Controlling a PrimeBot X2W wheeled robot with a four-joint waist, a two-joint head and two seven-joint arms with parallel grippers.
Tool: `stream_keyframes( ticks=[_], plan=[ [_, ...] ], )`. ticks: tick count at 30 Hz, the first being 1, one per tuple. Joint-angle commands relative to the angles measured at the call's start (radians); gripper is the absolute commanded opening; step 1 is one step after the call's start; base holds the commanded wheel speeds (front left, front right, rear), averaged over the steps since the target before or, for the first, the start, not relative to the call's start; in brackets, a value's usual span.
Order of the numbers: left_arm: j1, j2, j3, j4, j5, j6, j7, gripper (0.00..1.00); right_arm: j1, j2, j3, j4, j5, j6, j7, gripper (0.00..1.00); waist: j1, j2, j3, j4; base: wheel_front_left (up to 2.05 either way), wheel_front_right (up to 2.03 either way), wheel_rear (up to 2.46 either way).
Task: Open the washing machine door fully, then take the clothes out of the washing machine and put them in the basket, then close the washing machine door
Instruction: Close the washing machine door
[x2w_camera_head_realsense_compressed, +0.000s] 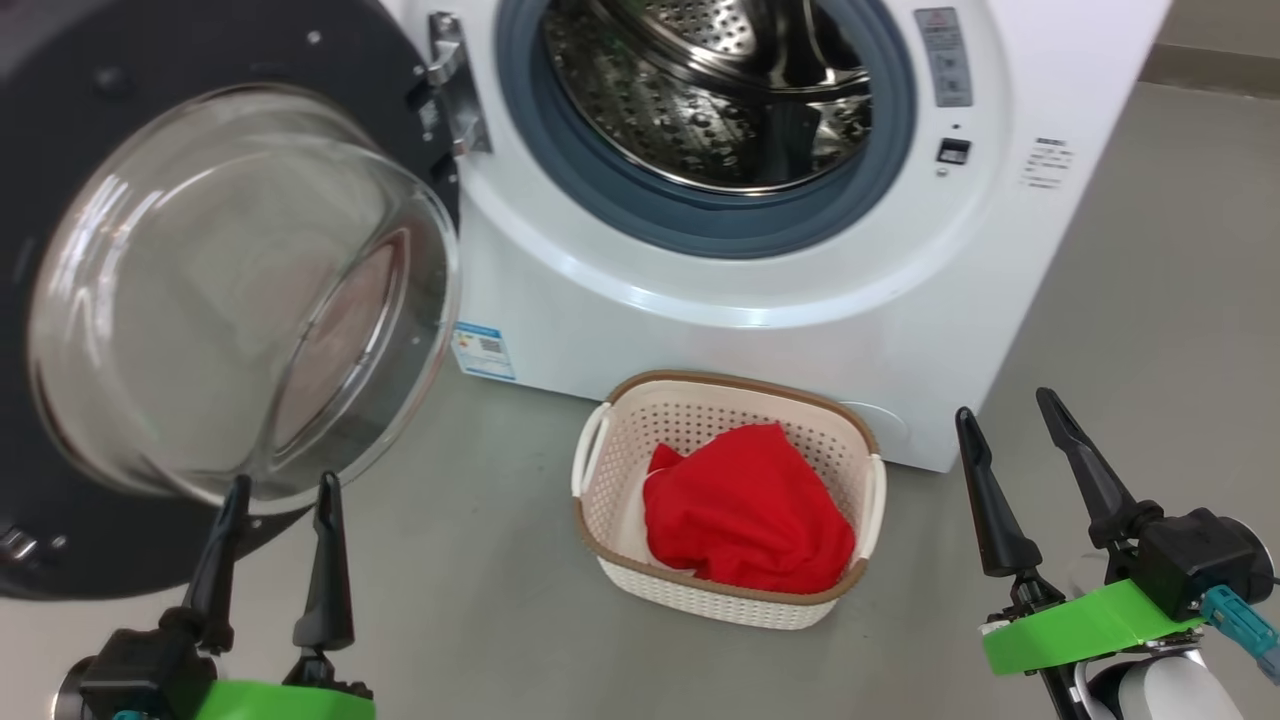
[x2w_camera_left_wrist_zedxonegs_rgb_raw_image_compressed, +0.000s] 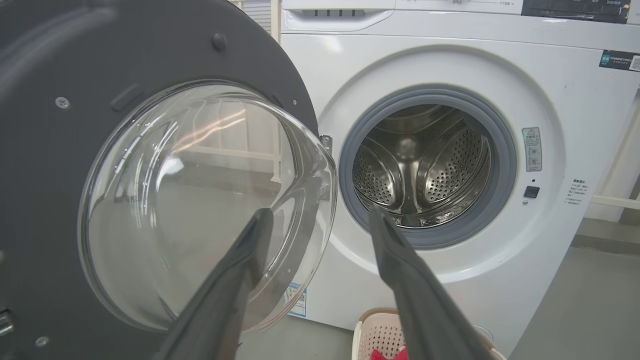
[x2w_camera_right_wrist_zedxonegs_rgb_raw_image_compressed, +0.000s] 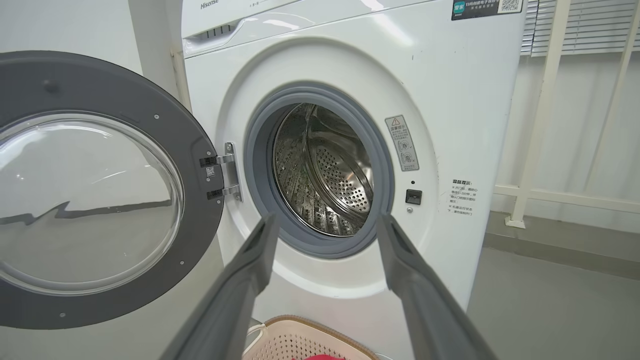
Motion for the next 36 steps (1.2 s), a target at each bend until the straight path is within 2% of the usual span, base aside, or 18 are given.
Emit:
stream_keyframes(
  ticks=[1,10,20,22,23,29,36],
  plan=[
    [-0.007,0.009,0.033,-0.031,-0.004,0.007,-0.008,1.0,-0.038,-0.006,0.021,-0.024,-0.001,0.006,-0.006,1.0,0.0,-0.0001,0.002,0.027,0.0,0.0,0.0],
    [-0.004,0.008,0.043,-0.046,-0.008,0.017,-0.008,1.0,-0.044,-0.009,0.027,-0.026,-0.006,0.006,-0.006,1.0,0.0,-0.0001,0.014,0.067,0.0,0.0,0.0],
    [0.007,0.008,0.034,-0.046,-0.018,0.032,-0.008,1.0,-0.04,-0.011,0.032,-0.021,-0.003,0.006,-0.006,1.0,0.0,-0.0001,0.007,0.063,0.0,0.0,0.0],
    [0.005,0.008,0.035,-0.038,-0.021,0.035,-0.008,0.42,-0.041,-0.011,0.032,-0.022,-0.002,0.006,-0.006,1.0,0.0,-0.0001,0.008,0.058,0.0,0.0,0.0],
    [0.004,0.008,0.035,-0.035,-0.022,0.035,-0.008,0.0,-0.041,-0.012,0.031,-0.022,-0.002,0.006,-0.006,1.0,0.0,-0.0001,0.009,0.056,0.0,0.0,0.0],
    [-0.046,0.01,0.038,-0.06,-0.015,0.024,-0.008,0.0,-0.039,-0.012,0.025,-0.022,0.0,0.006,-0.006,1.0,0.0,-0.0001,0.012,0.044,0.0,0.0,0.0],
    [-0.165,0.061,0.078,-0.137,0.024,0.04,-0.008,0.0,-0.035,-0.018,0.024,-0.019,0.001,0.006,-0.006,1.0,0.0,-0.0001,0.01,0.035,0.0,0.0,0.0]
  ],
)
